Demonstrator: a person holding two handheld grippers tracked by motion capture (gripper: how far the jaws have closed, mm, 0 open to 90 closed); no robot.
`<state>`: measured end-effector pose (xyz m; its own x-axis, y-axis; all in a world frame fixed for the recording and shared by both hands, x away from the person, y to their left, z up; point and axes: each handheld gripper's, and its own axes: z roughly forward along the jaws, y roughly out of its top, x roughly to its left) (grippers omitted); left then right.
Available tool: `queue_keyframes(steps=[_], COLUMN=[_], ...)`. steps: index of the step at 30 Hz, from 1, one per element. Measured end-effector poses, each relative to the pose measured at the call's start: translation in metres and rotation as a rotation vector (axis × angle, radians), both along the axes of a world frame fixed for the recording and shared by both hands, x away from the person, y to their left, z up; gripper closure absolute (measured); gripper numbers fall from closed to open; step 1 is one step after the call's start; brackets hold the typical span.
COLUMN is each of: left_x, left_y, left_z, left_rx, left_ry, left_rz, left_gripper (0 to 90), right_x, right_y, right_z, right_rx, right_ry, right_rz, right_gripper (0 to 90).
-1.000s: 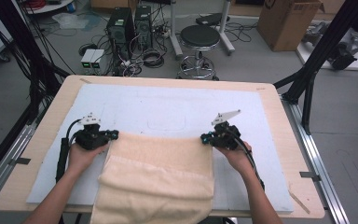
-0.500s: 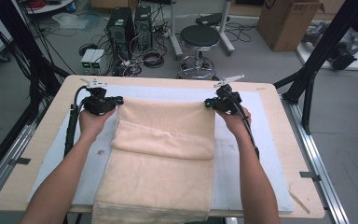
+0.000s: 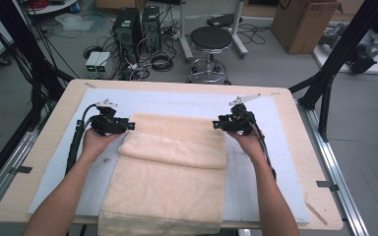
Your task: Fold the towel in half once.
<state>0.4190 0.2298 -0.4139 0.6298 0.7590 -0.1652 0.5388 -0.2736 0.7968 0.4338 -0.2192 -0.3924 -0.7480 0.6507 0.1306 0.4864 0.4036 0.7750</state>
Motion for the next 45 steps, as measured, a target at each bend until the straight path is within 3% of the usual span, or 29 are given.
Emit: queue_keyframes(steps=[3, 4, 8, 10, 12, 14, 15, 20, 22, 26, 31, 35, 45], left_x=[-0.009, -0.012, -0.019, -0.021, -0.023, -0.023, -0.023, -0.025, -0.026, -0.029, -0.033, -0.038, -0.067], left_y=[-0.001, 0.001, 0.007, 0.009, 0.008, 0.006, 0.006, 0.003, 0.003, 0.001, 0.003, 0.005, 0.018], left_z=[-0.005, -0.007, -0.012, -0.015, -0.017, -0.020, -0.021, -0.021, -0.021, -0.018, -0.012, -0.004, 0.009], left_rx=[-0.002, -0.020, -0.024, -0.024, -0.004, 0.025, 0.032, 0.064, 0.062, 0.076, 0.066, 0.041, -0.009], left_ry=[-0.013, -0.016, -0.005, 0.005, 0.015, 0.035, 0.037, 0.033, 0.030, 0.020, 0.003, -0.023, -0.083], left_rz=[-0.024, -0.025, -0.030, -0.031, -0.028, -0.030, -0.033, -0.039, -0.045, -0.052, -0.063, -0.067, -0.083], left_gripper=[57.0, 57.0, 56.6, 55.9, 54.1, 54.1, 54.6, 59.8, 62.6, 72.4, 77.1, 78.0, 80.5], right_x=[-0.014, -0.017, -0.033, -0.037, -0.042, -0.052, -0.056, -0.067, -0.069, -0.073, -0.077, -0.078, -0.089], right_y=[0.003, 0.003, 0.000, -0.002, -0.003, -0.005, -0.006, -0.013, -0.014, -0.013, -0.007, -0.006, -0.006], right_z=[-0.006, -0.008, -0.014, -0.016, -0.015, -0.015, -0.016, -0.024, -0.029, -0.038, -0.041, -0.039, -0.025], right_rx=[0.001, -0.007, -0.011, -0.020, -0.013, 0.003, -0.001, 0.006, -0.015, -0.043, -0.087, -0.083, -0.038], right_ry=[0.007, -0.001, -0.008, 0.039, 0.057, -0.011, -0.019, -0.003, 0.013, 0.033, 0.016, 0.007, -0.038], right_rz=[0.037, 0.043, 0.060, 0.064, 0.076, 0.065, 0.059, 0.066, 0.066, 0.067, 0.097, 0.115, 0.143], right_gripper=[54.5, 54.2, 50.1, 45.2, 44.7, 46.3, 45.9, 45.5, 46.1, 52.4, 67.2, 75.6, 80.6])
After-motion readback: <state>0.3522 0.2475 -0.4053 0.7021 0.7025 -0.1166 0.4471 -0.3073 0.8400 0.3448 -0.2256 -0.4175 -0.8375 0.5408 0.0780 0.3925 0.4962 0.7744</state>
